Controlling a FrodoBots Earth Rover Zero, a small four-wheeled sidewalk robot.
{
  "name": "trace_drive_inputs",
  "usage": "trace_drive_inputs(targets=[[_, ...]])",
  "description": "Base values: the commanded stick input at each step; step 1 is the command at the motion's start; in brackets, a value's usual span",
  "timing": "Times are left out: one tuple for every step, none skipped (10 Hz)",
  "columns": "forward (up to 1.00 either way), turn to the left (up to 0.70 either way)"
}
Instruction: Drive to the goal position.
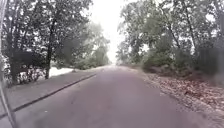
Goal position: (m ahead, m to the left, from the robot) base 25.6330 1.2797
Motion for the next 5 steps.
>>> trace_drive_inputs(targets=[[0.70, 0.00], [0.70, 0.00], [0.70, 0.00], [0.70, 0.00], [0.70, 0.00]])
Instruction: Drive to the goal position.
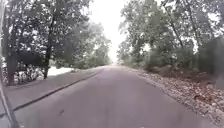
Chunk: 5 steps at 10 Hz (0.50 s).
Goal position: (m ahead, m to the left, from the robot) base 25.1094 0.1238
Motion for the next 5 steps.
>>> trace_drive_inputs(targets=[[0.70, 0.00], [0.70, 0.00], [0.70, 0.00], [0.70, 0.00], [0.70, 0.00]])
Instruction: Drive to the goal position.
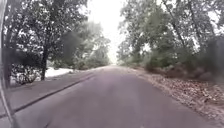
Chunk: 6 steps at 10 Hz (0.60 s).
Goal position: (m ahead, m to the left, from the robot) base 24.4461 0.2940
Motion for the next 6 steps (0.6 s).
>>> trace_drive_inputs(targets=[[0.70, -0.03], [0.70, -0.15], [0.70, -0.22], [0.70, -0.15], [0.70, -0.08], [0.70, 0.00]])
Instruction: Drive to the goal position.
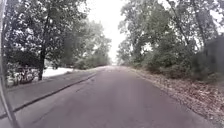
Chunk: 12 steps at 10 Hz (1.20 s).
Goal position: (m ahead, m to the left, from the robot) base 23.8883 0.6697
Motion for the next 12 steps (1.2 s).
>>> trace_drive_inputs(targets=[[0.70, 0.00], [0.70, 0.00], [0.70, 0.00], [0.70, 0.00], [0.70, 0.00], [0.70, 0.00], [0.70, 0.00], [0.70, 0.00], [0.70, 0.00], [0.70, 0.00], [0.70, 0.00], [0.70, 0.00]])
